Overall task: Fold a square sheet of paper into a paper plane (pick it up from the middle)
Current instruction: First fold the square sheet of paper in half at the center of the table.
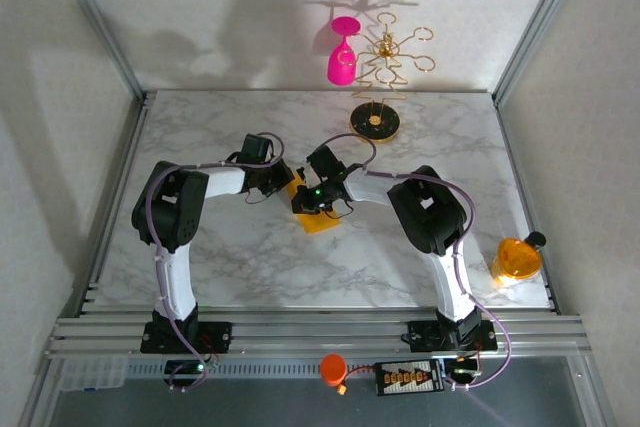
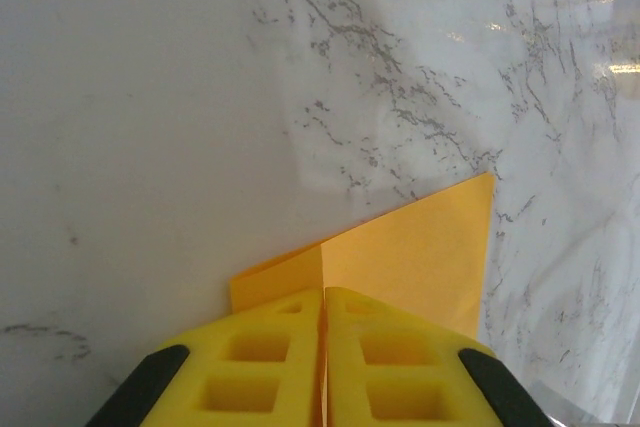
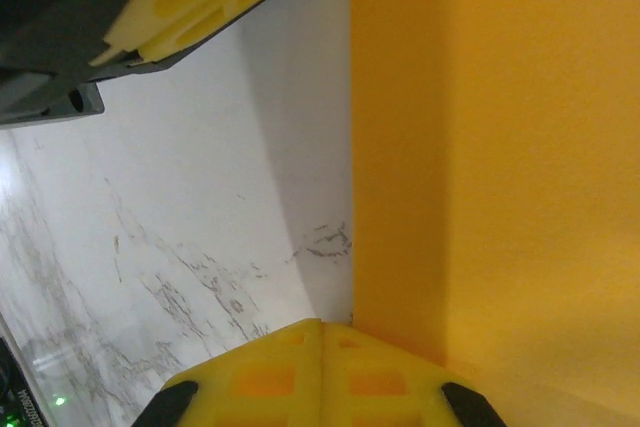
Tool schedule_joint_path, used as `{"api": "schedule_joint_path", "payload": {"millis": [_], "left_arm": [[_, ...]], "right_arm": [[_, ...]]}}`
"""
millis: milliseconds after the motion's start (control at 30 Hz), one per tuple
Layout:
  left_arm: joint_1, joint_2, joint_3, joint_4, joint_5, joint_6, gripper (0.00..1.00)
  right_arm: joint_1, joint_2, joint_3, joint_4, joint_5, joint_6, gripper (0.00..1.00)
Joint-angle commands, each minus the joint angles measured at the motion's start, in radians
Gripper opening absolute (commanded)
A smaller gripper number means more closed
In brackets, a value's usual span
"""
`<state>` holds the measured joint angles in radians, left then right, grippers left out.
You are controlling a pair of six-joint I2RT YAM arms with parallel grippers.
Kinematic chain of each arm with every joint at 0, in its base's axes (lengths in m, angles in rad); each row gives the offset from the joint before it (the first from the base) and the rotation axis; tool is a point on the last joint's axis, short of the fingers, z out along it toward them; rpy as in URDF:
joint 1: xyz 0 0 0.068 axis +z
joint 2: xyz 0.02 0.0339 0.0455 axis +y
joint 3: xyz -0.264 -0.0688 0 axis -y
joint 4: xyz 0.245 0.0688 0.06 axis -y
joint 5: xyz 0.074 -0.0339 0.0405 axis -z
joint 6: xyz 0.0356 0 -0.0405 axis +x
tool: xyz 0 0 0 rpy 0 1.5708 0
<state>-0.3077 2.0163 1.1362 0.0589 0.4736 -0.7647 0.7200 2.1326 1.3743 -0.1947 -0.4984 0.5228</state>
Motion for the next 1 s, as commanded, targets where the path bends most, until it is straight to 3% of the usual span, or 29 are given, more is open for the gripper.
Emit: {"api": "schedule_joint_path", "payload": {"millis": [0, 733, 967], "left_arm": [[0.002, 0.040, -0.035, -0.084, -0.094, -0.008, 0.10], [0.005, 0.052, -0.006, -0.094, -0.073, 0.011, 0.10], [-0.007, 0.002, 0.070, -0.131, -0.012, 0.068, 0.15]], "right_arm": [[0.010, -0.007, -0.028, -0.065, 0.004, -0.025, 0.04], [0.020, -0.167, -0.239, -0.162, -0.078, -0.144, 0.05], [-0.005, -0.270, -0.208, -0.074, 0.043, -0.110, 0.06]]}}
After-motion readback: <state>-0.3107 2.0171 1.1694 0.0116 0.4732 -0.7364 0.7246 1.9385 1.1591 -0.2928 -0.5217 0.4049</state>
